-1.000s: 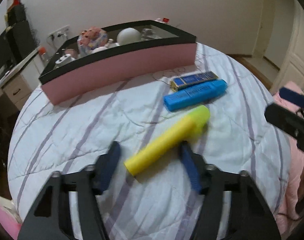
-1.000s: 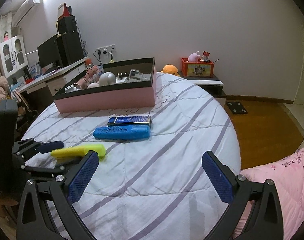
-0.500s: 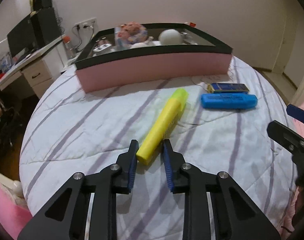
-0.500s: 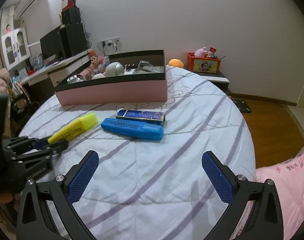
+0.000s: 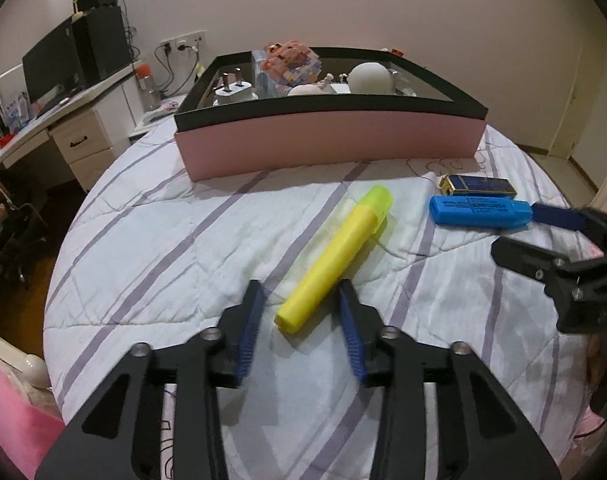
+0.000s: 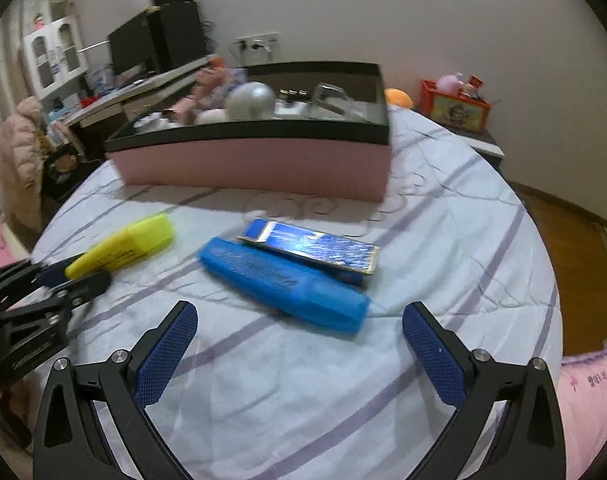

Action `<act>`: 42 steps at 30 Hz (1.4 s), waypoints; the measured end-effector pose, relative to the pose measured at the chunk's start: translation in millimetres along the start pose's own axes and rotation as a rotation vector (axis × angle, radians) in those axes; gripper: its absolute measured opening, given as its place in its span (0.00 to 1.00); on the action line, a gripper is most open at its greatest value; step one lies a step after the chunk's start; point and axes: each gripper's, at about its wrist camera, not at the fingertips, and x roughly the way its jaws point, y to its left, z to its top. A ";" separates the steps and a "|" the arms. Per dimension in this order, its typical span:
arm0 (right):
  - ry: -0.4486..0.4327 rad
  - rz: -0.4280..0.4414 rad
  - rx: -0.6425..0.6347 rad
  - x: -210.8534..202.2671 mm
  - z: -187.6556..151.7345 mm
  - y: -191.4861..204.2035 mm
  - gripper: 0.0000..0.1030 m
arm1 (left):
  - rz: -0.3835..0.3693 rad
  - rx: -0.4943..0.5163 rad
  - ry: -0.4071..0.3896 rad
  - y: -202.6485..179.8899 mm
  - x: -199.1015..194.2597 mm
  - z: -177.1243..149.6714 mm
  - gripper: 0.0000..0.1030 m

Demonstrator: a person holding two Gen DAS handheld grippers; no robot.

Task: Organize rigid objects
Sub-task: 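Grasp the yellow highlighter with the left tool while the right tool grasps the blue highlighter, then carry both highlighters into the pink box and open both tools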

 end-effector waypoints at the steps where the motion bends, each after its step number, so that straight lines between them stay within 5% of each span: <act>1: 0.000 0.025 0.003 -2.8 -2.6 3.8 0.86 | -0.006 0.001 -0.001 -0.6 0.0 0.0 0.48; 4: 0.007 0.072 -0.035 -9.2 -10.0 20.5 0.48 | -0.021 0.018 -0.004 -1.3 0.5 1.5 0.53; 6: 0.025 0.105 -0.071 -11.4 -13.5 31.6 0.38 | -0.030 0.028 -0.001 -1.5 1.7 2.2 0.55; 14: 0.019 -0.032 -0.130 1.5 4.7 38.7 0.41 | -0.044 0.048 0.010 -4.7 7.6 8.8 0.61; 16: 0.016 -0.099 -0.155 4.1 8.7 37.5 0.60 | -0.041 0.052 0.021 -5.7 10.4 9.2 0.62; 20: 0.038 0.013 -0.126 11.9 16.3 31.4 0.60 | -0.042 0.050 0.026 -5.4 12.2 11.9 0.60; 21: 0.046 0.038 -0.135 13.5 16.9 35.1 0.59 | -0.040 0.049 0.027 -5.8 12.9 13.1 0.53; 24: 0.075 0.074 -0.176 18.1 14.4 48.5 0.30 | -0.051 0.057 0.023 -9.0 12.2 16.8 0.26; 27: 0.081 0.123 -0.201 17.6 16.1 59.1 0.29 | -0.063 0.078 0.031 -12.9 15.1 19.8 0.24; 33: 0.076 0.063 -0.192 36.0 35.1 56.0 0.29 | -0.074 0.050 0.031 -10.1 20.5 27.0 0.19; 42: 0.083 0.033 -0.110 15.3 10.2 62.7 0.27 | 0.087 -0.026 0.010 -0.7 3.7 4.6 0.16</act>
